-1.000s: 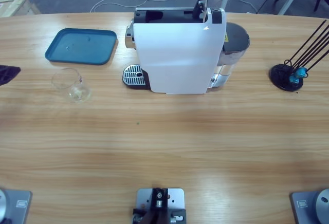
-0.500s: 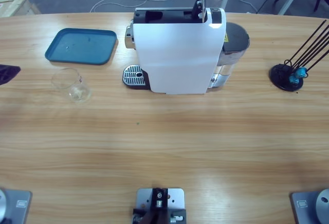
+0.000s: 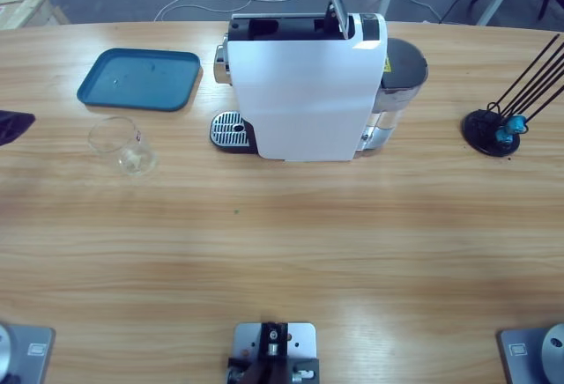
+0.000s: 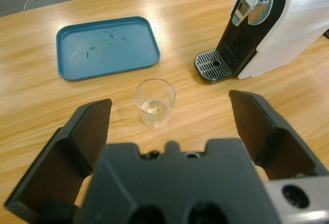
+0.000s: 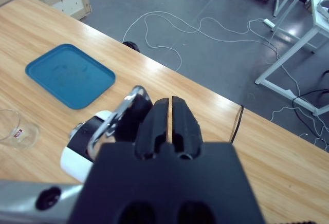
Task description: Pour coffee
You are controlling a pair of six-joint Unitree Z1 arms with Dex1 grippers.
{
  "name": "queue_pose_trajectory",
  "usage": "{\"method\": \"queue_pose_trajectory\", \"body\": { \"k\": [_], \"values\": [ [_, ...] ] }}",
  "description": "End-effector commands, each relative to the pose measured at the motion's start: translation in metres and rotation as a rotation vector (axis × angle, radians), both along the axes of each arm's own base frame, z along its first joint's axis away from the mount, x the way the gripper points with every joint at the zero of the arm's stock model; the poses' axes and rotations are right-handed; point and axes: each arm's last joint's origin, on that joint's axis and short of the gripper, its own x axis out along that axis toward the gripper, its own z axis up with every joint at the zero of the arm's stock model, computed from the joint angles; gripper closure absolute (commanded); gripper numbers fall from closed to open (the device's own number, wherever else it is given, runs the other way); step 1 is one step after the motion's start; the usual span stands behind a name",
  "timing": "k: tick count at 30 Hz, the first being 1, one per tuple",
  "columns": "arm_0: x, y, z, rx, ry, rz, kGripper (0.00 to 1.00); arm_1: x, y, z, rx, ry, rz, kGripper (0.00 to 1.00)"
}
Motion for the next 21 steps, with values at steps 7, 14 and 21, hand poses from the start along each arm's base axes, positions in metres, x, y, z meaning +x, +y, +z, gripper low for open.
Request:
{"method": "queue_pose_trajectory", "body": {
  "k": [7,14,21],
  "values": [
    [-0.002,0.001,-0.011,0.018,0.018,-0.016,0.013,-0.008,0.069,-0.076,-0.130,0.144,0.138,1.000],
    [-0.002,0.001,-0.011,0.018,0.018,-0.015,0.013,-0.007,0.077,-0.097,-0.151,0.203,0.153,1.000],
    [-0.002,0.001,-0.011,0.020,0.019,-0.016,0.013,-0.004,0.084,-0.120,-0.159,0.259,0.164,1.000]
  ]
}}
